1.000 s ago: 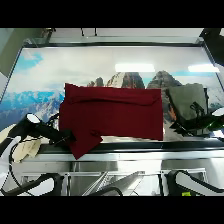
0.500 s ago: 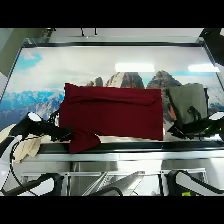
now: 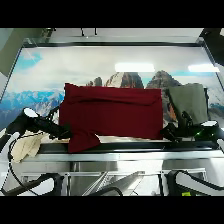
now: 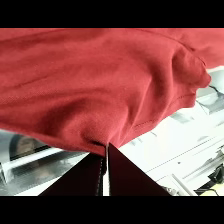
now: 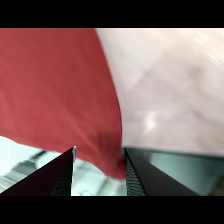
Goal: Fold the shirts.
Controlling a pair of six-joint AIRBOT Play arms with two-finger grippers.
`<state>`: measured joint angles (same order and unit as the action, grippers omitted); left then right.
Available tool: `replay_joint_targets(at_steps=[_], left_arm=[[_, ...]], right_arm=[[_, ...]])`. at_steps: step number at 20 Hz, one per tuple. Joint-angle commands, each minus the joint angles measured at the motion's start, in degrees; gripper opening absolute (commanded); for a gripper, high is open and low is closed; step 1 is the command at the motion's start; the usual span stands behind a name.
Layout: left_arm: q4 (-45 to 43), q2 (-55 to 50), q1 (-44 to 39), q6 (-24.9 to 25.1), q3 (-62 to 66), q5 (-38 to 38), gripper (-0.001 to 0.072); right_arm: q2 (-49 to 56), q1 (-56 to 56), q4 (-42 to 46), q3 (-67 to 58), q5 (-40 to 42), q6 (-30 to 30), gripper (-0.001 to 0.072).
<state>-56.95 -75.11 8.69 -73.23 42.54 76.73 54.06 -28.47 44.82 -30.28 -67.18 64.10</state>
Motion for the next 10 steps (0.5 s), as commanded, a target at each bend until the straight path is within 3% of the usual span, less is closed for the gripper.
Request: replay_joint_targets(at_steps=[1,3,4,5,6,7,10], left_arm=[[-0.02,0.04,0.07,0.44,0.26,-0.55,0.0014],[0.00,0.04,0.04,0.87,0.26,-0.33,0.0014],[0.00,0.04,0.07,1.07,0.26,-0.28,0.0014],[0.02,0.04,0.07,1.22,0.28,-0.15,0.0014],[0.09,0.09,0.07,1.27,0.35,0.22,0.0014],[0.11,0.26,0.07,1.62,0.66,0.74,0.0014],[0.02,4.24,0.79,1.75,4.31,2.23,0.0013]], right_arm=[[3.67,0.02,-4.55,0.50,2.47,-3.56,0.0366],[5.46,0.02,-4.81,0.50,1.29,-4.61,0.0361],[5.79,0.02,-5.44,0.48,0.59,-5.70,0.0275],[5.73,0.02,-6.69,0.48,-0.17,-7.23,0.0094],[5.42,0.00,-8.09,0.39,-0.68,-8.04,0.0082],[4.70,0.00,-8.83,0.09,-1.25,-8.46,0.0021],[0.74,-1.01,-8.83,-3.02,-3.87,-8.44,0.0021]])
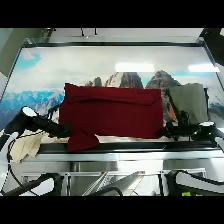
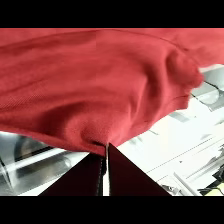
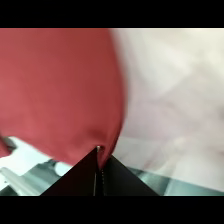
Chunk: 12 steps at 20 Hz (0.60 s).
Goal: Fold the shirts.
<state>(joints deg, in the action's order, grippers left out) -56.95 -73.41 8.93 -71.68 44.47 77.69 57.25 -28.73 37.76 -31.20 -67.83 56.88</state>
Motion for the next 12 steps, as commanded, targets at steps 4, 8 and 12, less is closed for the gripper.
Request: replay_joint_targets(at_steps=[4,8,12], left_arm=[[0.15,6.86,3.15,-0.81,13.03,3.96,0.0012],[2.97,-0.68,1.53,-1.09,27.89,2.99,0.0012],[2.99,-15.45,-0.90,-3.50,46.03,2.71,0.0012]], right_arm=[[-5.66,-1.70,-2.84,-8.74,-4.17,-1.20,0.0020],[1.53,1.70,-8.04,-18.01,1.46,-1.68,0.0020],[14.40,6.93,-8.13,-31.15,6.67,-2.56,0.0020]])
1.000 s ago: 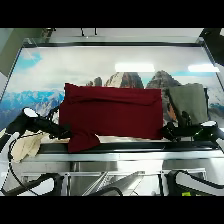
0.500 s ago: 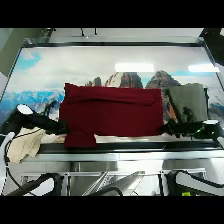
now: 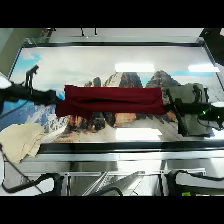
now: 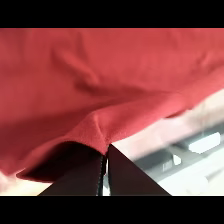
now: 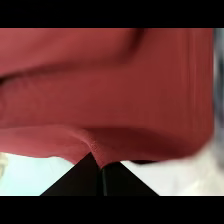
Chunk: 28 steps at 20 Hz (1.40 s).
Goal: Fold the shirts.
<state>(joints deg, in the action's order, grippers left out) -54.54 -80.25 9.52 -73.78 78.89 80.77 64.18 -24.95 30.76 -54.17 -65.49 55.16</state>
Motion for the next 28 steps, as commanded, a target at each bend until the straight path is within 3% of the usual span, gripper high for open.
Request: replay_joint_targets(at_steps=[1,6,9,11,12,13,15,26,27,28], left_arm=[[0.59,-12.41,-2.40,-1.92,15.69,-0.37,0.0012],[0.55,-28.81,-5.05,-4.85,30.77,-3.13,0.0012],[0.55,-35.93,-6.12,-4.68,36.92,-1.60,0.0014],[0.52,-38.32,-6.62,-4.68,39.12,-0.66,0.0051],[0.57,-38.42,-6.62,-4.72,39.15,-1.29,0.0474],[0.57,-38.38,-6.51,-4.81,39.17,-2.10,0.0679],[0.63,-38.21,-5.68,-4.83,39.15,-3.50,0.0680],[0.87,-32.81,-5.81,-5.33,39.10,-0.39,0.0679],[1.27,-32.87,-6.49,-5.33,38.88,0.79,0.0676],[2.34,-32.85,-7.21,-5.33,37.90,1.36,0.0536]], right_arm=[[10.67,4.48,-1.11,-11.23,6.38,-1.01,0.0021],[24.52,8.76,-1.44,-23.61,10.21,-1.42,0.0021],[26.86,8.98,-1.64,-27.26,9.66,-1.40,0.0033],[25.64,8.33,0.81,-29.94,6.84,-1.36,0.0270],[24.74,7.80,4.96,-31.30,6.80,-0.42,0.0339],[24.33,7.43,10.10,-32.76,7.21,2.82,0.0417],[24.61,7.02,16.92,-34.42,6.95,9.01,0.0508],[30.38,10.84,16.06,-34.45,3.23,9.07,0.0488],[30.38,11.32,14.60,-34.60,2.21,7.56,0.0309],[30.34,11.50,12.31,-34.69,0.74,5.84,0.0067]])
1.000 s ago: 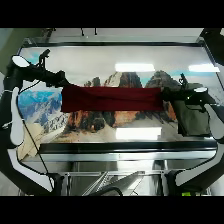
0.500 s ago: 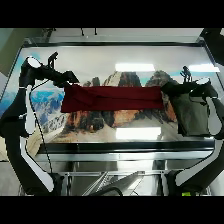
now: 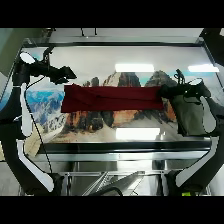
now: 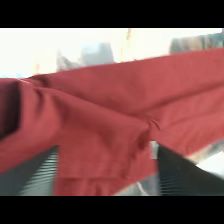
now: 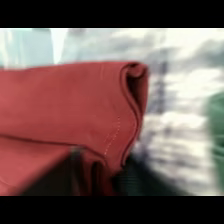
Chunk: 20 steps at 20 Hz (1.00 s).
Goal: Fold the shirts.
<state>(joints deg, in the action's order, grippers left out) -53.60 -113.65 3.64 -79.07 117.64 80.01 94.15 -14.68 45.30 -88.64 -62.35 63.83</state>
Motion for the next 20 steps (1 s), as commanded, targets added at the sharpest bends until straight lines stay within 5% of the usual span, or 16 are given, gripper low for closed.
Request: replay_joint_targets(at_steps=[1,3,14,20], left_arm=[[2.49,0.55,-2.47,-0.02,-2.38,2.47,0.0333],[2.69,0.52,-5.16,0.55,-5.09,2.32,0.0016],[2.08,-8.85,-32.72,1.51,-4.02,-22.75,0.0014],[3.56,-17.68,-39.21,-3.43,3.02,-23.82,0.0014]], right_arm=[[0.37,1.20,-4.59,-0.59,-3.89,-3.85,0.0031],[0.04,1.20,-7.43,-2.56,-6.88,-3.82,0.0021],[-14.01,1.25,-24.61,-8.90,-15.15,-0.74,0.0021],[-19.91,1.07,-25.14,-9.01,-17.51,-0.33,0.0021]])
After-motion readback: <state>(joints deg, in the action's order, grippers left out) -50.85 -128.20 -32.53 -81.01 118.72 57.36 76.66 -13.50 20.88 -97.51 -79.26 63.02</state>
